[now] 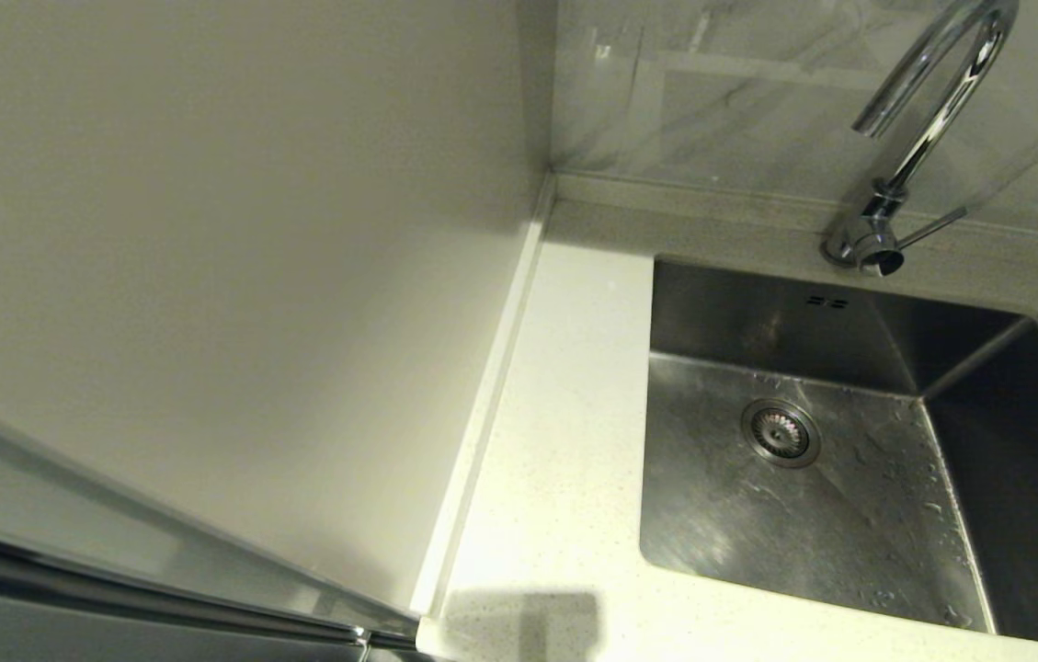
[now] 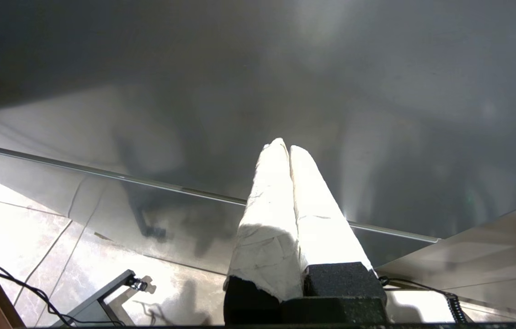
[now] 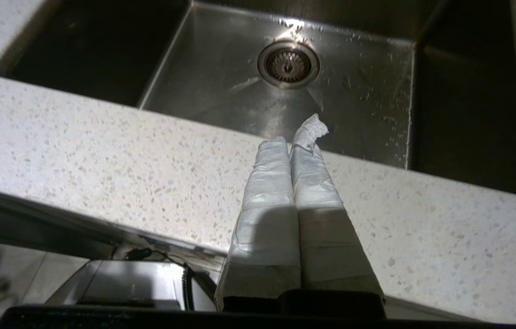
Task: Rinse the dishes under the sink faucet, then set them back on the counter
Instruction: Put a bowl into the sink
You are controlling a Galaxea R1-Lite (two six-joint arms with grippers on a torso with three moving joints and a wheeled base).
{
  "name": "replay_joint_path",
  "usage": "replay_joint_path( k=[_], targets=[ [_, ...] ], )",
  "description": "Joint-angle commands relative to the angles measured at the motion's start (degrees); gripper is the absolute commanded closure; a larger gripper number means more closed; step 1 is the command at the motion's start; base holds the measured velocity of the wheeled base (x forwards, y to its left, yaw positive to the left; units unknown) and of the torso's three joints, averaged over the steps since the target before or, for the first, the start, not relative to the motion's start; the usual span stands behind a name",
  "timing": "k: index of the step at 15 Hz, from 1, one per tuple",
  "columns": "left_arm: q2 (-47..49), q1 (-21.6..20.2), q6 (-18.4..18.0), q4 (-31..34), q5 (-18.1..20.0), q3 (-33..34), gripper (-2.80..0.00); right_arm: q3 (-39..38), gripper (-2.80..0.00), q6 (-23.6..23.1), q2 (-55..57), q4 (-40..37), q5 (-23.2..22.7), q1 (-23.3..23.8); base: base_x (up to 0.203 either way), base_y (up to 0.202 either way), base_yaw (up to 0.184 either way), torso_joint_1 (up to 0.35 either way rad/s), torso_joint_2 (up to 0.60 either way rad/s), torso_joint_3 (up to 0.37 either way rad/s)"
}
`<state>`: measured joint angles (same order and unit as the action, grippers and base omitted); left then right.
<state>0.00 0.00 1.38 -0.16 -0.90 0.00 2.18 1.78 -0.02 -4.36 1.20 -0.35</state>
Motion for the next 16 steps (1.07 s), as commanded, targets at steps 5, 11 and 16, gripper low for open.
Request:
replay_joint_path(
  k=[5, 11, 16],
  targets=[
    [-0.18, 0.00, 0.03, -0.02, 0.02, 0.00, 0.00, 19.19, 0.00, 3.50, 18.86, -0.83, 4.01, -0.07, 0.000, 0.000, 0.000, 0.000, 0.00, 0.000],
    [-0.18, 0.00, 0.03, -0.02, 0.02, 0.00, 0.00, 60.69, 0.00, 0.00, 57.00, -14.25, 12.20, 2.52, 0.000, 0.000, 0.000, 0.000, 0.00, 0.000],
    [-0.18, 0.00, 0.03, -0.02, -0.05, 0.00, 0.00, 74.39, -2.80, -13.81, 75.31, -20.73, 11.60, 11.81, 0.000, 0.000, 0.000, 0.000, 0.00, 0.000]
  ],
)
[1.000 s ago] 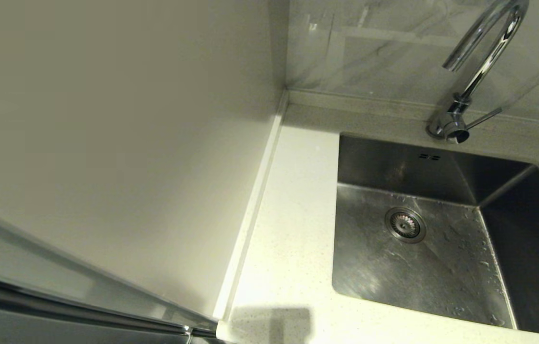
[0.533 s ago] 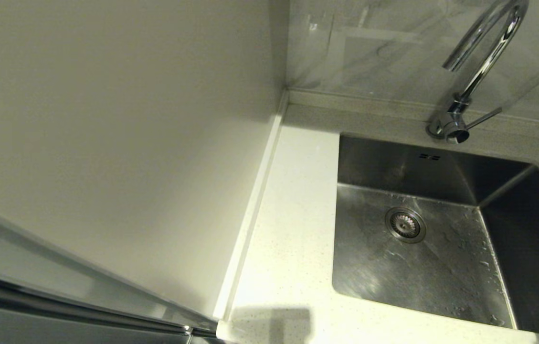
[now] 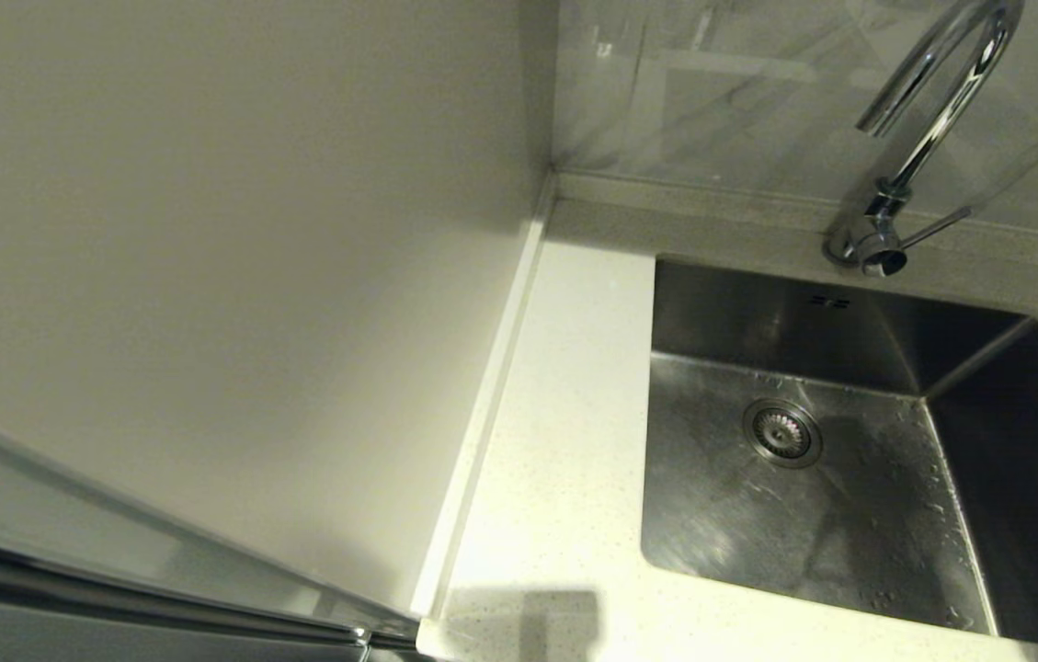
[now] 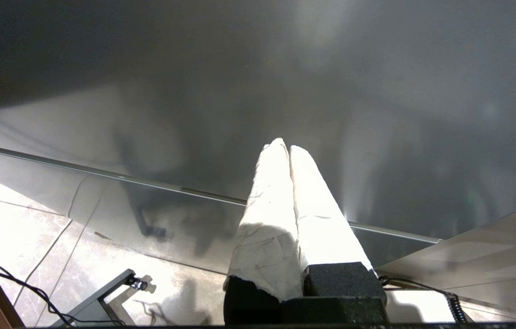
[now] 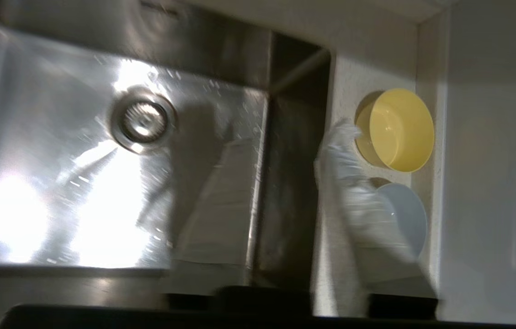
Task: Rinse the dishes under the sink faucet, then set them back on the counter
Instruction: Put a bowl into the sink
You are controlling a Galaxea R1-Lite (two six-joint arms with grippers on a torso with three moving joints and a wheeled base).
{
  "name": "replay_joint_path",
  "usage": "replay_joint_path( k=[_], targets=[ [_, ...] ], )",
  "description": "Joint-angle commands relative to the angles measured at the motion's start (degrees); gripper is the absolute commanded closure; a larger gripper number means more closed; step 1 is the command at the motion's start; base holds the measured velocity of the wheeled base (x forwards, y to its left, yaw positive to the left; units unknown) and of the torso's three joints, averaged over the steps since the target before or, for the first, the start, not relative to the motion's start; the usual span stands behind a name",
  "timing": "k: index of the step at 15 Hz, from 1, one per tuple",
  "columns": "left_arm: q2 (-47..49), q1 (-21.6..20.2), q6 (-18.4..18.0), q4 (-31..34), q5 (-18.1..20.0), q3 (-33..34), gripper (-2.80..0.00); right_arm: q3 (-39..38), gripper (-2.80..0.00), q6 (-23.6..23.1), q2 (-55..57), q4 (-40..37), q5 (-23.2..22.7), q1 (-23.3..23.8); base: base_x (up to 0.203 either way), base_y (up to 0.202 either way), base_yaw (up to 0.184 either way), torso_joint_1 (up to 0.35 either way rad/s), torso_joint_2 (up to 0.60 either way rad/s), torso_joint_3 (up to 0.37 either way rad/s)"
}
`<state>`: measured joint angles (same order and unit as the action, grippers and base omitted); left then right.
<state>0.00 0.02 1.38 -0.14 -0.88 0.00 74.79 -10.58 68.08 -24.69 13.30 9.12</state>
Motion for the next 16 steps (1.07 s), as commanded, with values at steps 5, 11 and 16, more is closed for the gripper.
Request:
replay_joint_path(
  k=[5, 11, 16],
  targets=[
    [-0.18, -0.02, 0.03, -0.04, -0.04, 0.00, 0.00, 1.18, -2.80, -0.14, 9.11, -1.78, -17.87, 19.87, 0.000, 0.000, 0.000, 0.000, 0.00, 0.000],
    [-0.18, -0.02, 0.03, -0.04, -0.09, 0.00, 0.00, 9.60, -2.80, 3.99, 26.62, -3.09, -44.95, 42.44, 0.000, 0.000, 0.000, 0.000, 0.00, 0.000],
    [-0.18, -0.02, 0.03, -0.04, -0.04, 0.00, 0.00, 16.84, -2.80, -12.68, 37.74, -2.46, -50.62, 44.33, 0.000, 0.000, 0.000, 0.000, 0.00, 0.000]
  ],
)
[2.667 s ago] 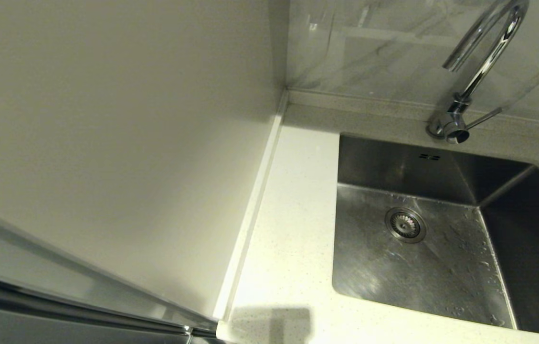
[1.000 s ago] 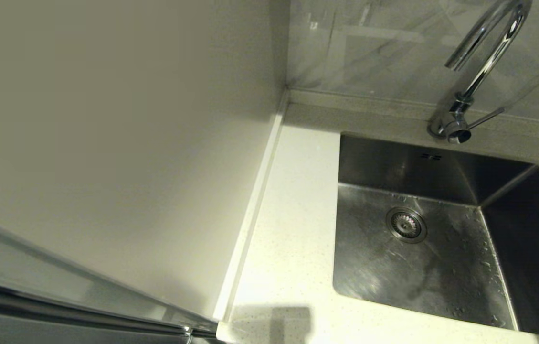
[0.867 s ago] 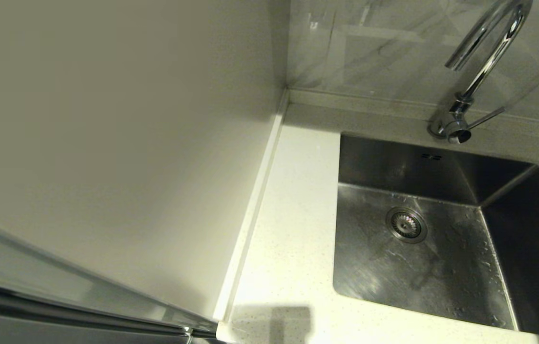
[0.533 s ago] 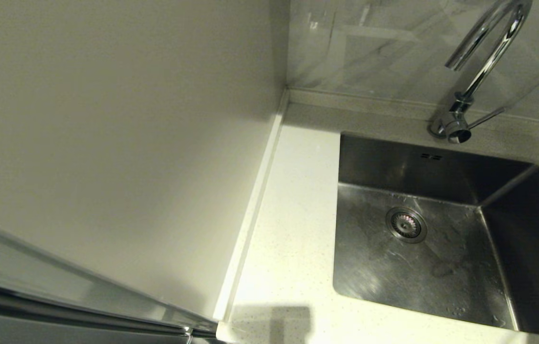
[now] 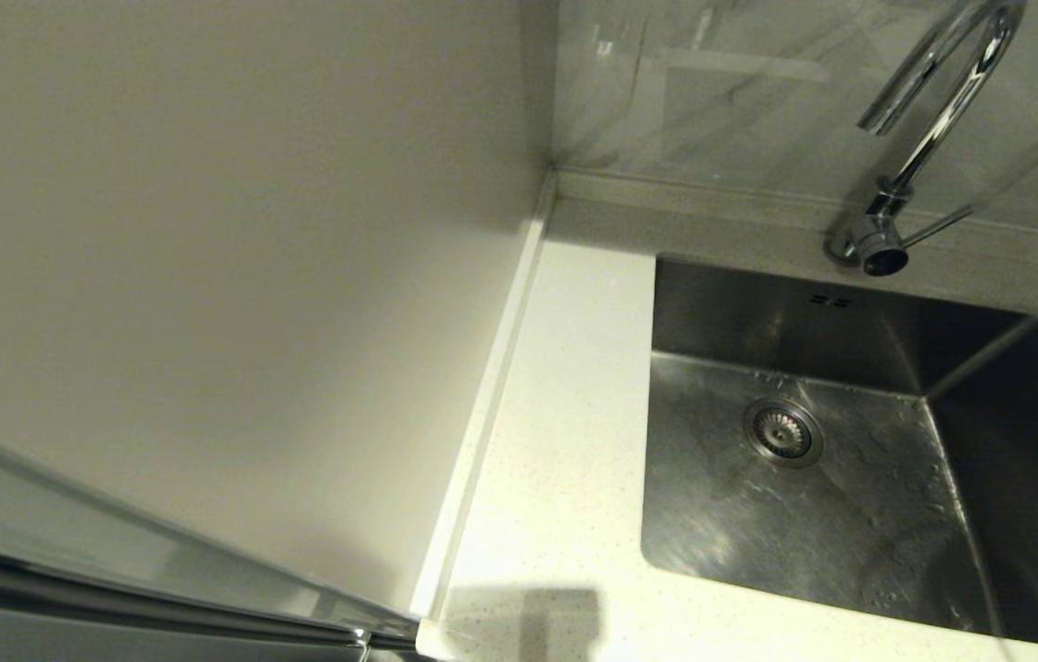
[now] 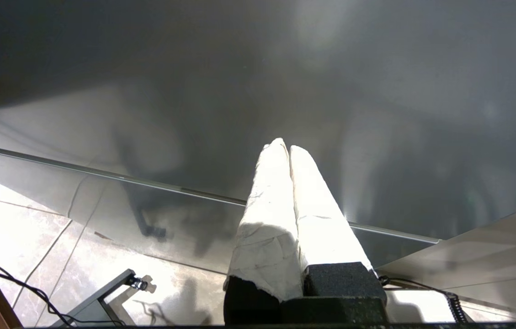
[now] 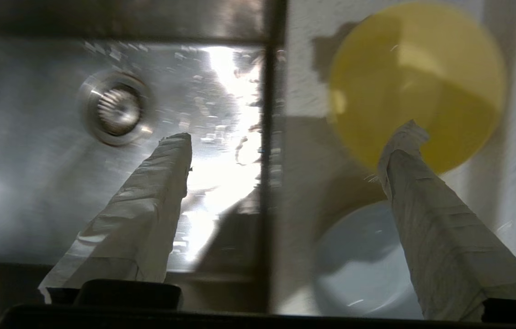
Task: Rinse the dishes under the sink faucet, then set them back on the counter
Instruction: Put a bowl into the sink
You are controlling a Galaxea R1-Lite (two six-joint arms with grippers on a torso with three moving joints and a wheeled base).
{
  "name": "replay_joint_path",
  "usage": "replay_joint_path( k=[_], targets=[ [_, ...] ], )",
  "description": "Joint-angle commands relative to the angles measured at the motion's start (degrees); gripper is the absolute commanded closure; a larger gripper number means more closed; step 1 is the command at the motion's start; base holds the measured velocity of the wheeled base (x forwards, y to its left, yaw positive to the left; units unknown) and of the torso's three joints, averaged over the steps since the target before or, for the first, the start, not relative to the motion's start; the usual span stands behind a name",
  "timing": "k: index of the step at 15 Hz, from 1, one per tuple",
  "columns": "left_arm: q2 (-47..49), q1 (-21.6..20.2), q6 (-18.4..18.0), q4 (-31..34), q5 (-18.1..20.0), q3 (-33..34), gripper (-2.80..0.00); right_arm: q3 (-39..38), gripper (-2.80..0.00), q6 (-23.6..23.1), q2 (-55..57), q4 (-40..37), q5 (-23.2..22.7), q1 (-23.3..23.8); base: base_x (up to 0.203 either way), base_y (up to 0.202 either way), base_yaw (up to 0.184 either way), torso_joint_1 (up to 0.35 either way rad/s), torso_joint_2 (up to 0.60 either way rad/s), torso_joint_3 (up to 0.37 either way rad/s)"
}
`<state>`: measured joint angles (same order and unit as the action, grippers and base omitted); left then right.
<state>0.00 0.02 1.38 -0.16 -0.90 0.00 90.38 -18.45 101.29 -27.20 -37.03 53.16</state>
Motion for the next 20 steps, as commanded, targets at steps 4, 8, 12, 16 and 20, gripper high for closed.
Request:
replay_joint_path(
  k=[4, 8, 12, 16, 20],
  targets=[
    [-0.18, -0.02, 0.03, -0.02, -0.02, 0.00, 0.00, 2.31, -2.80, -14.71, 5.51, 9.76, 0.22, 0.62, 0.000, 0.000, 0.000, 0.000, 0.00, 0.000],
    [-0.18, -0.02, 0.03, -0.02, -0.06, 0.00, 0.00, 0.72, -2.80, -23.69, 4.60, 3.84, 3.38, 0.56, 0.000, 0.000, 0.000, 0.000, 0.00, 0.000],
    [-0.18, -0.02, 0.03, -0.02, 0.02, 0.00, 0.00, 1.21, -2.80, -25.92, 3.17, -13.73, 3.61, 0.78, 0.000, 0.000, 0.000, 0.000, 0.00, 0.000],
    [-0.19, -0.02, 0.03, -0.02, -0.05, 0.00, 0.00, 11.70, -2.80, -25.79, 5.89, -28.00, 4.19, -0.21, 0.000, 0.000, 0.000, 0.000, 0.00, 0.000],
    [-0.18, -0.01, 0.03, -0.02, 0.02, 0.00, 0.00, 15.59, -2.80, -26.17, 10.40, -25.77, 6.81, -0.66, 0.000, 0.000, 0.000, 0.000, 0.00, 0.000]
  ],
)
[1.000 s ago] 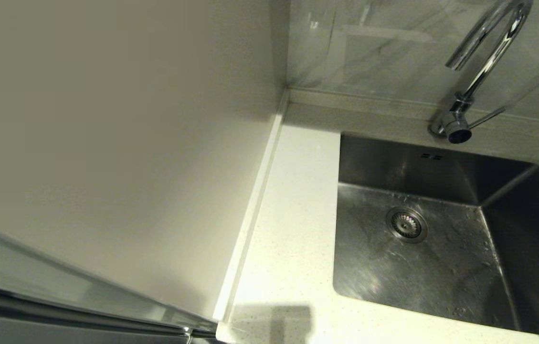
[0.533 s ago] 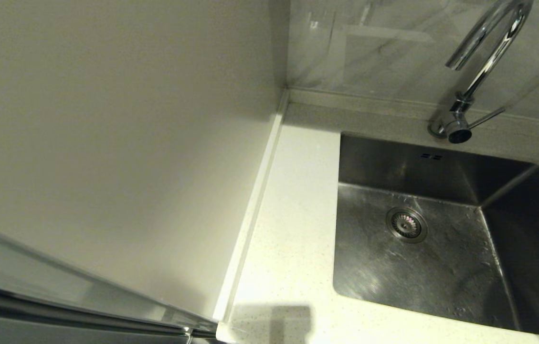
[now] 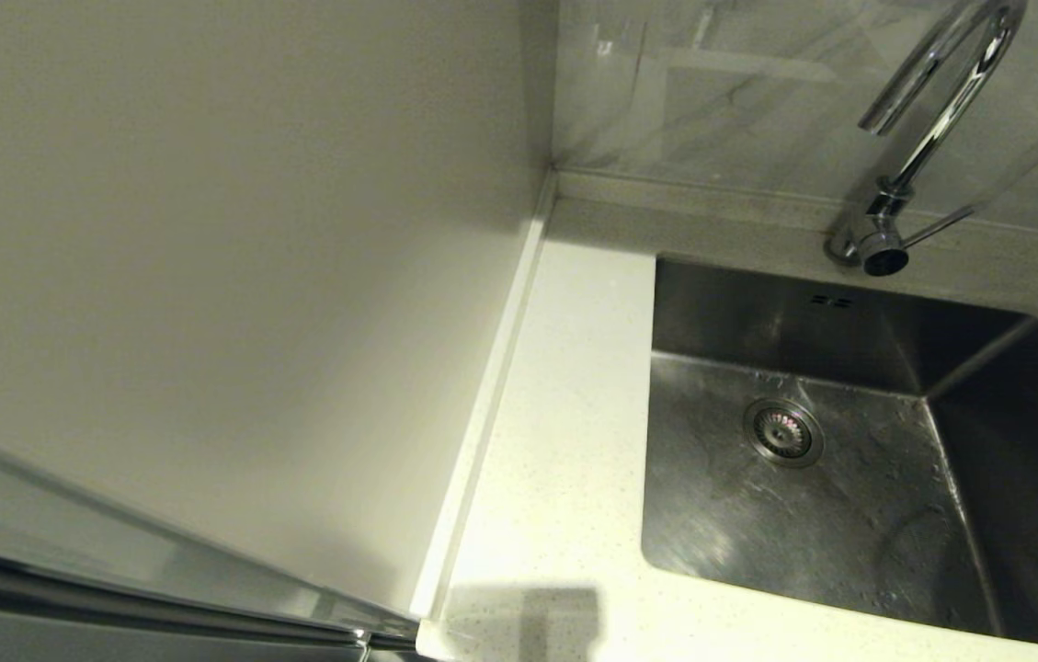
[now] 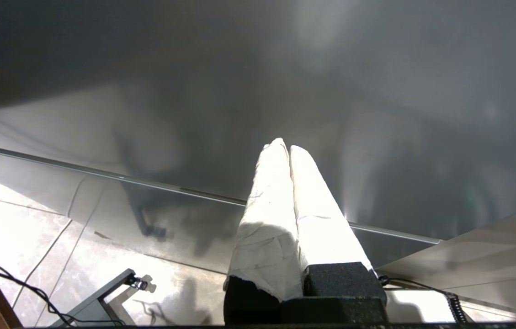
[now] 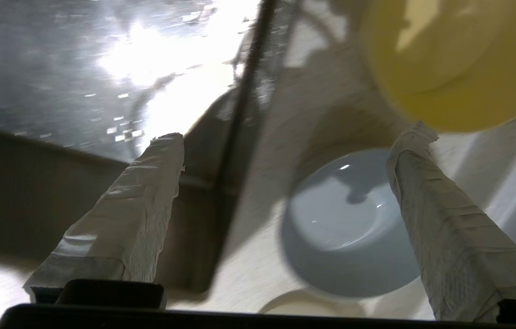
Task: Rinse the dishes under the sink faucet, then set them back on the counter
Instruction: Put a bowl into the sink
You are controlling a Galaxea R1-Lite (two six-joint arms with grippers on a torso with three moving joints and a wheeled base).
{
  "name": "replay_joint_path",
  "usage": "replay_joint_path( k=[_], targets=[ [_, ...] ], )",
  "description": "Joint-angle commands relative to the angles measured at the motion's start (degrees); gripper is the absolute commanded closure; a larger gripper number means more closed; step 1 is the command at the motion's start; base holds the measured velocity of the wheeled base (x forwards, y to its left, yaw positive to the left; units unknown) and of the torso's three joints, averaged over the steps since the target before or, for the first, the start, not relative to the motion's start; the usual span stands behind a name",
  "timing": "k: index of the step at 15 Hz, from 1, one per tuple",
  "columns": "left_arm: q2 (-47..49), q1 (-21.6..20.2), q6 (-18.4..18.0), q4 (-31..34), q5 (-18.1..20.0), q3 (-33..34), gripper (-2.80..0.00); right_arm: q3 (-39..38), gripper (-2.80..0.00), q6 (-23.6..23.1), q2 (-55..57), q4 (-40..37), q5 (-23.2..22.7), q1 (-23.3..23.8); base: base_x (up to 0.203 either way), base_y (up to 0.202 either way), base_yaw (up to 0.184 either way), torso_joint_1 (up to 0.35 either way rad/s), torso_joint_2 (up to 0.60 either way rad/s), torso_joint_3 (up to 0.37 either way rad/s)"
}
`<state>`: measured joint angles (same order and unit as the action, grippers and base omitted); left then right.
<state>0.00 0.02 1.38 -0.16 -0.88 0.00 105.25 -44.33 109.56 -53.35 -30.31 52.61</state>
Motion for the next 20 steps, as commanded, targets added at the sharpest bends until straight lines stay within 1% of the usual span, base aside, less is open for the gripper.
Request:
replay_joint_path(
  k=[1, 4, 6, 8, 15, 16, 18, 20],
  targets=[
    [-0.18, 0.05, 0.03, -0.02, 0.00, 0.00, 0.00, 0.61, -2.80, -0.49, 3.31, 1.75, 0.94, -0.22, 0.000, 0.000, 0.000, 0.000, 0.00, 0.000],
    [-0.18, -0.02, 0.03, -0.02, 0.00, 0.00, 0.00, -0.05, -2.80, -1.91, 6.51, 8.36, 1.13, -0.32, 0.000, 0.000, 0.000, 0.000, 0.00, 0.000],
    [-0.18, -0.02, 0.03, -0.02, -0.09, 0.00, 0.00, -1.37, -2.80, -1.92, 7.24, 10.43, 0.44, -0.25, 0.000, 0.000, 0.000, 0.000, 0.00, 0.000],
    [-0.18, -0.02, 0.03, -0.02, 0.00, 0.00, 0.00, -1.80, -2.80, -1.90, 7.68, 10.72, -1.14, -0.23, 0.000, 0.000, 0.000, 0.000, 0.00, 0.000],
    [-0.18, 0.00, 0.03, -0.02, -0.03, 0.00, 0.00, -1.78, -2.80, -2.42, 8.32, 10.80, -1.41, -0.24, 0.000, 0.000, 0.000, 0.000, 0.00, 0.000],
    [-0.18, -0.02, 0.03, -0.02, 0.00, 0.00, 0.00, -1.59, 0.00, -2.55, 8.61, 10.88, -1.37, -0.23, 0.000, 0.000, 0.000, 0.000, 0.00, 0.000],
    [-0.18, -0.02, 0.03, -0.02, -0.03, 0.00, 0.00, -2.91, 0.00, -2.77, 8.67, 12.93, -1.24, -0.21, 0.000, 0.000, 0.000, 0.000, 0.00, 0.000],
    [-0.18, -0.02, 0.03, -0.02, 0.00, 0.00, 0.00, -6.08, 0.00, -2.92, 9.95, 21.08, -1.39, -0.01, 0.000, 0.000, 0.000, 0.000, 0.00, 0.000]
  ],
)
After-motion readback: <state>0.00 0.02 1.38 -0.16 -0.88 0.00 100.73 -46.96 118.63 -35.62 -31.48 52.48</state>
